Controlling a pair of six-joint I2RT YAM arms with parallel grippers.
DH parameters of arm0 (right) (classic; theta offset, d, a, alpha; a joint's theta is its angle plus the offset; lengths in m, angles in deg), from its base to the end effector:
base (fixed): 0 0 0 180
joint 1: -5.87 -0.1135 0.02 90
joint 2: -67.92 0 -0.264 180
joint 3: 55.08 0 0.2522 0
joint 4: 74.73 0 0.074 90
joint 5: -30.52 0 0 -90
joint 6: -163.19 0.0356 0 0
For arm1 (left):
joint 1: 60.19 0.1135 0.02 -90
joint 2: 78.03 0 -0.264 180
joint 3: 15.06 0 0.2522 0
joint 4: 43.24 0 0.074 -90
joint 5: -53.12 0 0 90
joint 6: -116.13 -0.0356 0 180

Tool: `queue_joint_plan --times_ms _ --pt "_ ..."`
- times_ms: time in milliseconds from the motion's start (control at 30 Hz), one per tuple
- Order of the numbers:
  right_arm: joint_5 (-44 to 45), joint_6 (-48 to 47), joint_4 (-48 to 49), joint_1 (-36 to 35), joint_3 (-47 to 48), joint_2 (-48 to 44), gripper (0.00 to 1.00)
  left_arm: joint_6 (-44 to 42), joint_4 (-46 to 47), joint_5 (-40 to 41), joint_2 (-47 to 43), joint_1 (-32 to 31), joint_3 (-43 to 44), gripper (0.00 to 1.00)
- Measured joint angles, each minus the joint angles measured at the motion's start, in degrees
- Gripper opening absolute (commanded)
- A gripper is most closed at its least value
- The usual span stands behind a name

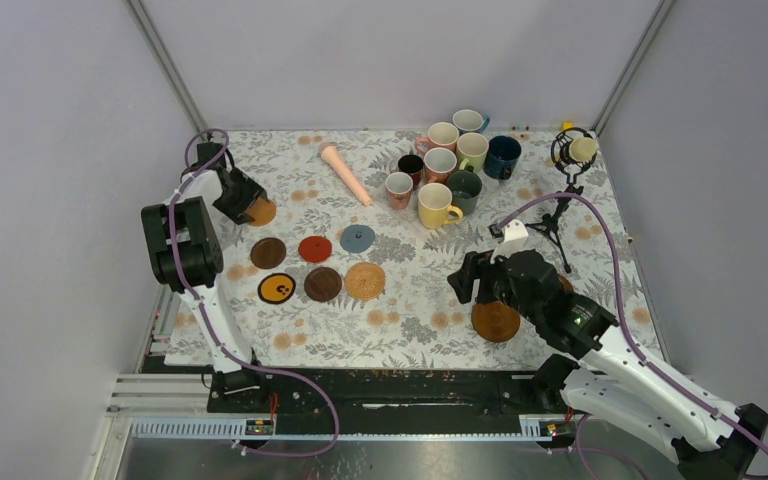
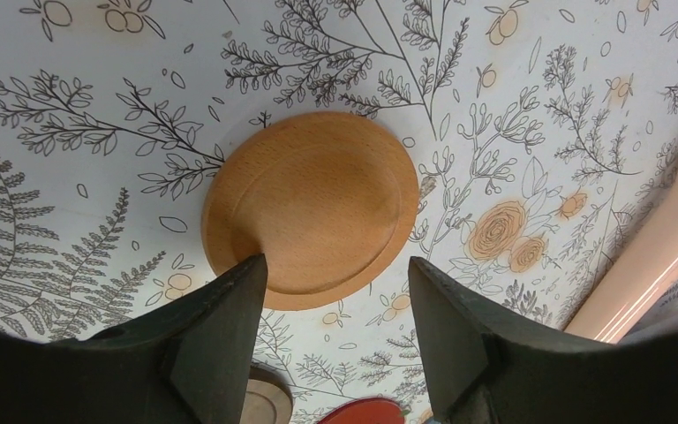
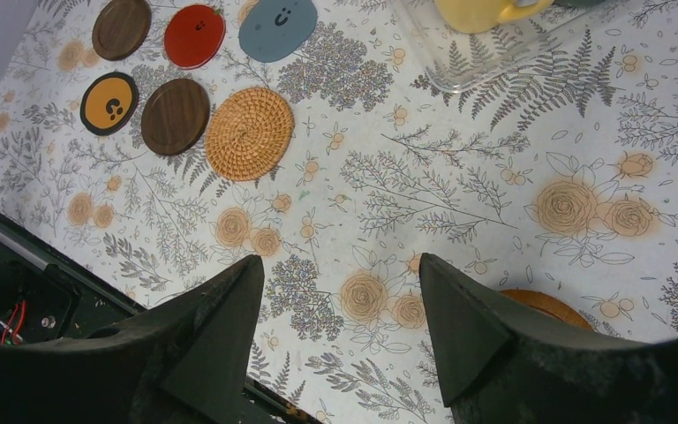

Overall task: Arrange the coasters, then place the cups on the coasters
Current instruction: Move the coaster to the center of the board.

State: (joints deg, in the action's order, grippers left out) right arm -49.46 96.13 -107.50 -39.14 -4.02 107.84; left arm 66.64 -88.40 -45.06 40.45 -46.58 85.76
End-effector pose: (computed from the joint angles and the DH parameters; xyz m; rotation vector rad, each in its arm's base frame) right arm 0.1220 0.1133 0.2914 -0.2645 1.9749 0.6104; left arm 0.4250 0.0977 0.1719 -1.1837 2.4195 -0.3387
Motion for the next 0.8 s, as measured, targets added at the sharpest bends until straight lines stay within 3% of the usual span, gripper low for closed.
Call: queue_joint_plan --times_ms 467,800 --pt "-0.2 0.8 0.0 0.0 -0.6 -1.3 0.72 -0.3 0.5 -5.3 -3.2 0.1 -2.6 0.66" --pt "-0.7 2.4 0.0 0.0 -0.6 -0.6 0.71 -1.9 -0.3 -5.8 -21.7 -1.6 -7.8 0.68"
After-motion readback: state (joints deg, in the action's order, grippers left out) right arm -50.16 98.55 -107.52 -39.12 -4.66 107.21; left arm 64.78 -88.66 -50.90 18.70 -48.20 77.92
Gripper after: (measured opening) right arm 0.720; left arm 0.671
